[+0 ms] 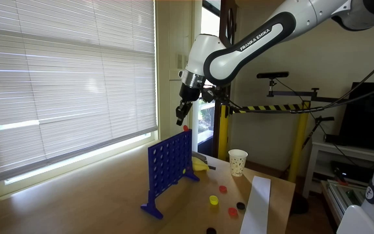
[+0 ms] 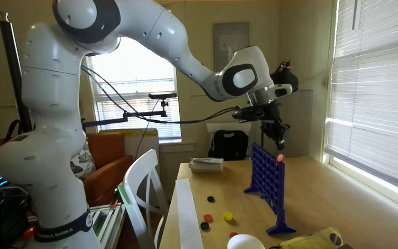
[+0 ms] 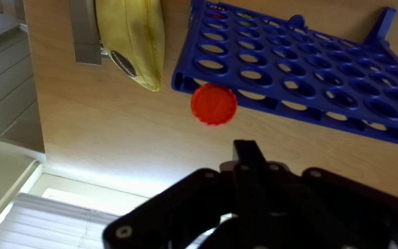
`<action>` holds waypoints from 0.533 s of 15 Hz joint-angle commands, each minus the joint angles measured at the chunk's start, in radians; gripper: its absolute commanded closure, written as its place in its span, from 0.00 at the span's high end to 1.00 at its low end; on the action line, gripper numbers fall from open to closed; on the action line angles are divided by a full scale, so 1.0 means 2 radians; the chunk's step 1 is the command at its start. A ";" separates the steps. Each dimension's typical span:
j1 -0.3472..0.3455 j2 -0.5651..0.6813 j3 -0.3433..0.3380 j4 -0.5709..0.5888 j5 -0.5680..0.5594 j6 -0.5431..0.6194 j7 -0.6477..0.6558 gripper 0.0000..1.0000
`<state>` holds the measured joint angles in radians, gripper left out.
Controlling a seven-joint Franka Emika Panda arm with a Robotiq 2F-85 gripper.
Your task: Pick up the orange object and put it in the blue object
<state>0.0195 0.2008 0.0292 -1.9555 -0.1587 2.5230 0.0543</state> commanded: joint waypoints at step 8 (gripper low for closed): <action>0.008 0.011 -0.011 0.007 -0.008 -0.017 0.005 0.00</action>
<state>0.0203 0.2160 0.0223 -1.9558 -0.1587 2.5182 0.0543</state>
